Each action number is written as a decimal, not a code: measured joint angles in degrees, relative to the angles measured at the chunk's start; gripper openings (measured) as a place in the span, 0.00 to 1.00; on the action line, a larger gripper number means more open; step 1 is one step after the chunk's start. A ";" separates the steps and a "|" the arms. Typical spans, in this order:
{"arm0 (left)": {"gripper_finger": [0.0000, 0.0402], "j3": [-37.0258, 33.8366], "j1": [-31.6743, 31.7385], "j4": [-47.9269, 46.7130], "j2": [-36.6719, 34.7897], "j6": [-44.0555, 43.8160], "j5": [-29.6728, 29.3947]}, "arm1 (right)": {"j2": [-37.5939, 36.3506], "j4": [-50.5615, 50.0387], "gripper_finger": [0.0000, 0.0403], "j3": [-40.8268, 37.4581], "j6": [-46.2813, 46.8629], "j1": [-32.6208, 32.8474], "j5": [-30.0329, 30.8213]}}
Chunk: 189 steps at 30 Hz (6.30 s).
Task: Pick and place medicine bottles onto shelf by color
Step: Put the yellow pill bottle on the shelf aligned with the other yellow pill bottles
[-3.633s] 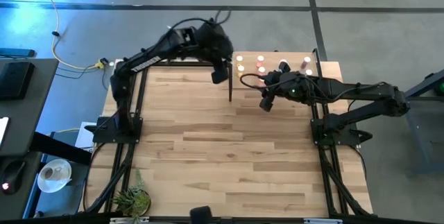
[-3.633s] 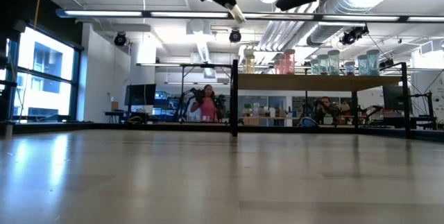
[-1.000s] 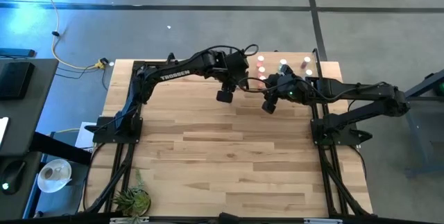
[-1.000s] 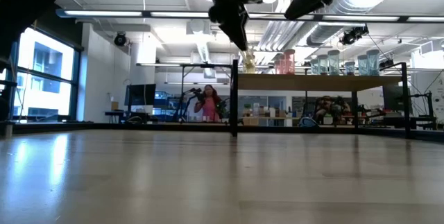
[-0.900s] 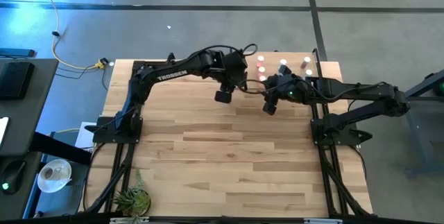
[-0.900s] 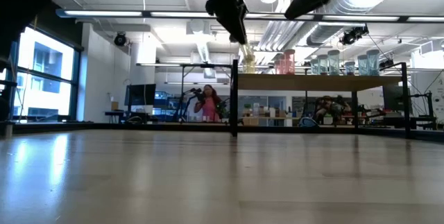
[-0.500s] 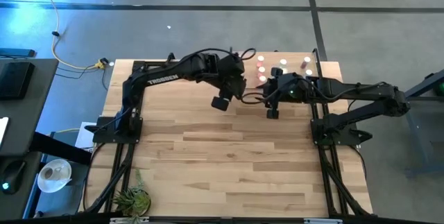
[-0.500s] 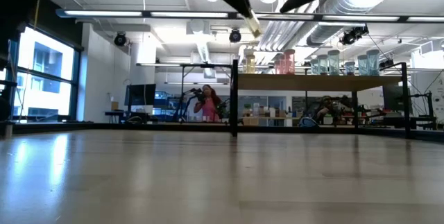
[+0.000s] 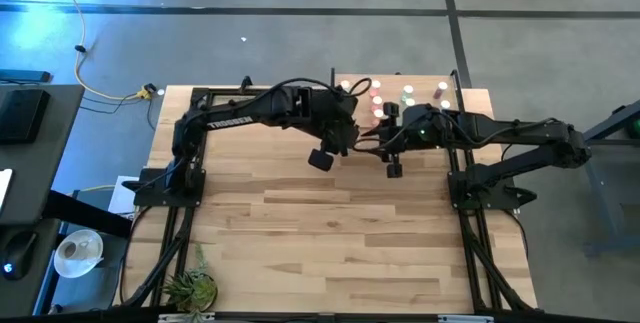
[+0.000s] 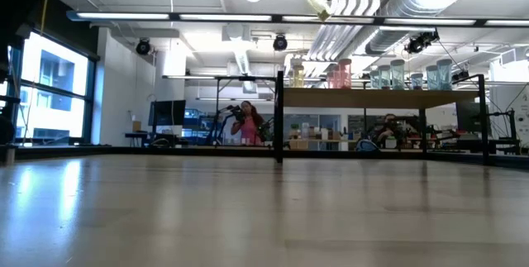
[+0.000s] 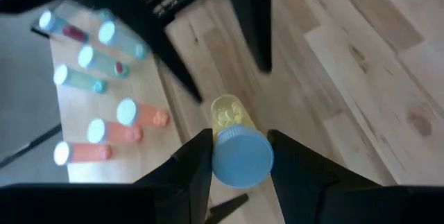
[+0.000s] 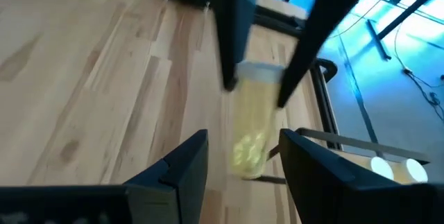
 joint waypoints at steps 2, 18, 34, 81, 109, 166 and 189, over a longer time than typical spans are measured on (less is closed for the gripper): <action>0.30 0.00 -0.43 0.37 0.00 0.07 0.00 | 0.00 1.25 0.42 0.02 1.12 0.00 -0.02; 0.30 0.00 -3.64 1.80 0.00 1.40 -3.21 | -0.02 1.08 0.42 0.02 6.16 -0.04 -1.04; 0.30 0.00 -5.13 3.50 0.00 2.89 -7.13 | -0.02 0.81 0.42 0.01 6.14 -0.02 -2.36; 0.52 -0.07 -6.51 3.71 -1.66 -2.87 -13.25 | 0.20 0.80 0.21 0.02 7.47 0.00 -0.95; 0.52 -18.77 2.18 11.01 -9.08 -11.03 8.31 | -9.06 -3.37 0.21 0.04 10.68 0.02 4.28; 0.52 -88.39 5.10 74.28 -45.55 -23.17 4.22 | 5.49 70.96 0.21 -38.01 25.98 9.09 36.32; 0.52 -88.39 5.03 74.26 -45.48 -23.17 4.22 | 30.55 99.54 0.21 -31.47 22.20 8.98 47.72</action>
